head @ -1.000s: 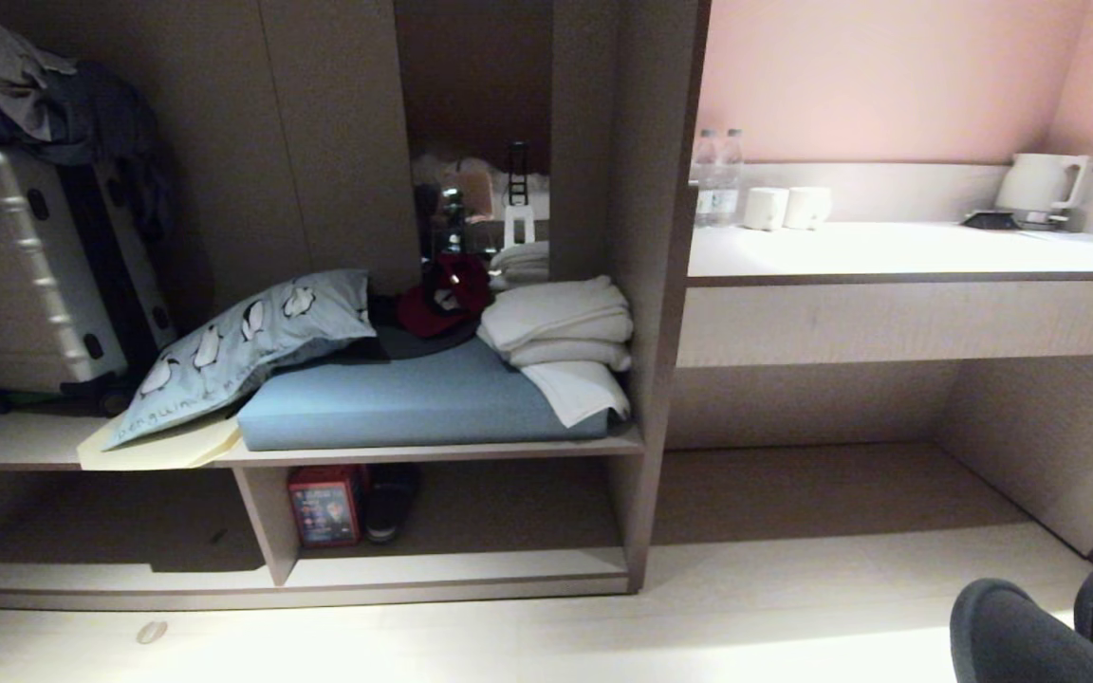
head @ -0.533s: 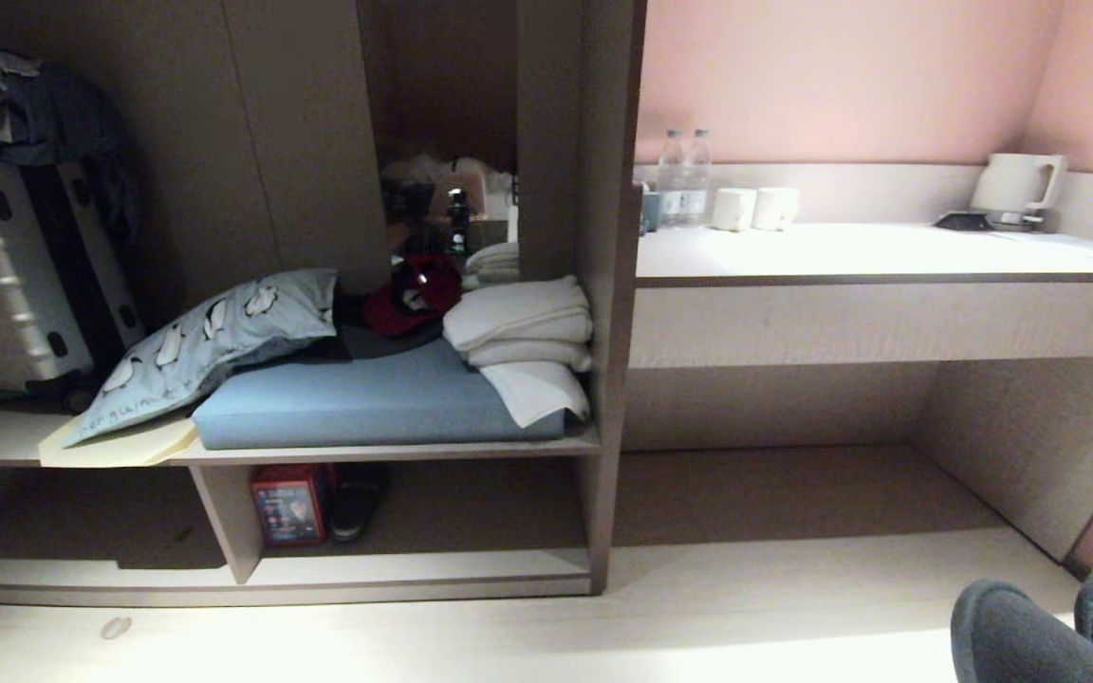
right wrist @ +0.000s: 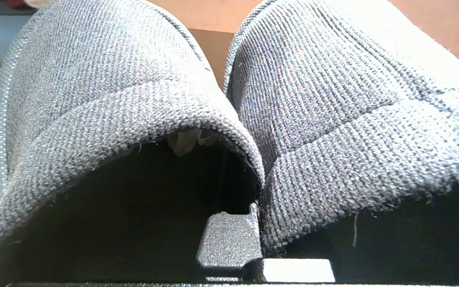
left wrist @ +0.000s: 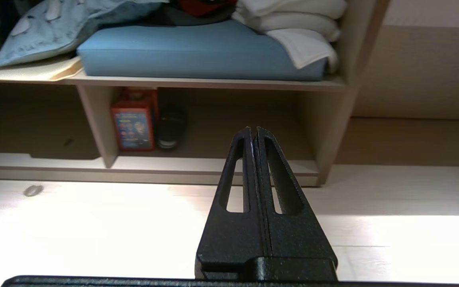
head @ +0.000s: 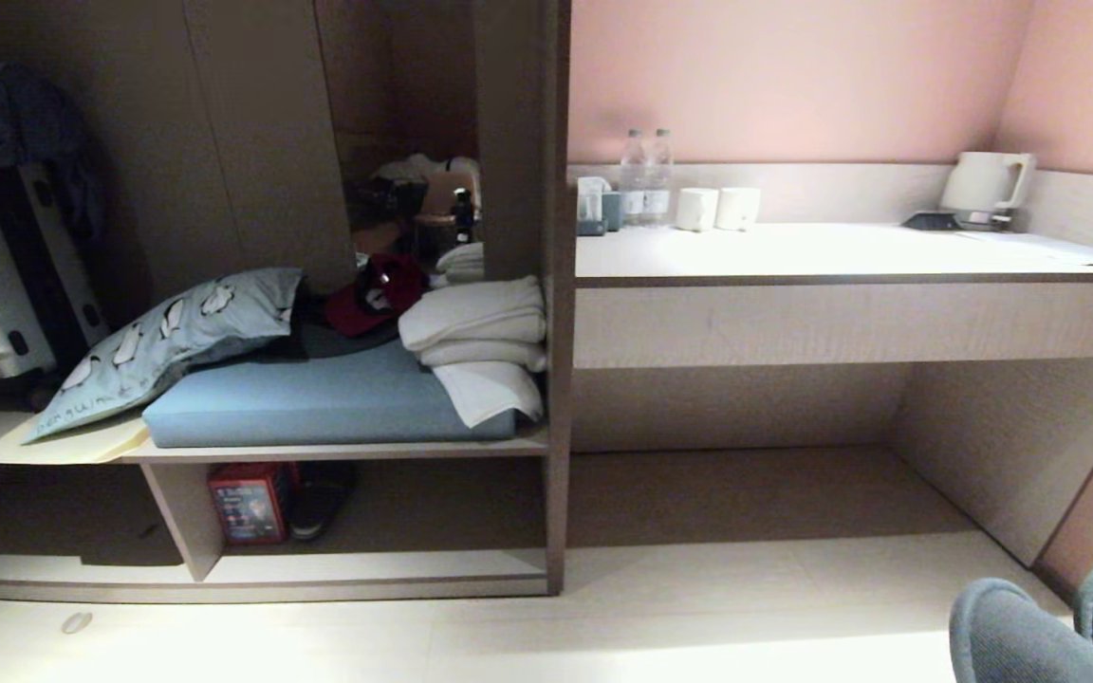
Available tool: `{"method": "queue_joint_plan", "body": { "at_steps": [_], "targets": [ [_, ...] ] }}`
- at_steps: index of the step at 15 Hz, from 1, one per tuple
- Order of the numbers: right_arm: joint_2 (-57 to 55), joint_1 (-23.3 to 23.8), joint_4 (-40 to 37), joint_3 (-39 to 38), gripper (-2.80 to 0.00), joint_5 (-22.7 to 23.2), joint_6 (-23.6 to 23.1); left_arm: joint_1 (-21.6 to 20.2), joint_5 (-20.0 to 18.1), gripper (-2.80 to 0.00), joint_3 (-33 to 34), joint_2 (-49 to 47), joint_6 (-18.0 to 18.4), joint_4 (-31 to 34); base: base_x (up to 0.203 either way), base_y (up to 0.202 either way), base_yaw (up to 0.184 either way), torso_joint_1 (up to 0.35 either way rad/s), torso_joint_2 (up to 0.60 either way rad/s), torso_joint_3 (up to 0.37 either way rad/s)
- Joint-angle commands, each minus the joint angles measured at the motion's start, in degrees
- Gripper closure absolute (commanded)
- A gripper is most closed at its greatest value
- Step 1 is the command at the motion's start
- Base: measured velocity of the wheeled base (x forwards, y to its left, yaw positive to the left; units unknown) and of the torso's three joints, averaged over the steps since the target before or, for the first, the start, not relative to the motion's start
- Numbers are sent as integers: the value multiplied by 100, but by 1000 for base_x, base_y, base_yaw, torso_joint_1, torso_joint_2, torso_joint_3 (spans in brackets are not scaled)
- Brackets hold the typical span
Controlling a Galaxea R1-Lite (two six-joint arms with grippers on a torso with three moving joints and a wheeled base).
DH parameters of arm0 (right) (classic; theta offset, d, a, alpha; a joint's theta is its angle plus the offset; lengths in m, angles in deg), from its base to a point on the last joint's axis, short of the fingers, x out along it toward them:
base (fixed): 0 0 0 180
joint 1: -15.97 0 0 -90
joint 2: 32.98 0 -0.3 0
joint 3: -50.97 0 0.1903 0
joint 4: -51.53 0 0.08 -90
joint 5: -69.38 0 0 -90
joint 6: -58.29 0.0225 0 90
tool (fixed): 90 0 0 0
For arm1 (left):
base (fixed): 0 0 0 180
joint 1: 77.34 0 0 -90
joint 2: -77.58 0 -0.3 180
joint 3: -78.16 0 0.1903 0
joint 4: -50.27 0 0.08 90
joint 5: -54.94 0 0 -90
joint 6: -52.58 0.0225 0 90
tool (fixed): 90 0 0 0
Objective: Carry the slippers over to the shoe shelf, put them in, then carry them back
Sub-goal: Place the slippers on the floor
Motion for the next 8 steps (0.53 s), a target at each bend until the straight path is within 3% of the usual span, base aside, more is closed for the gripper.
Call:
{"method": "queue_joint_plan", "body": {
  "at_steps": [1, 8],
  "targets": [
    [1, 0, 0, -1, 0, 5, -4, 0, 2, 0, 0, -5, -6, -4, 0, -194, 4, 1, 0, 5],
    [1, 0, 0, -1, 0, 5, -4, 0, 2, 0, 0, -5, 3, -4, 0, -197, 2, 4, 0, 2]
  ]
}}
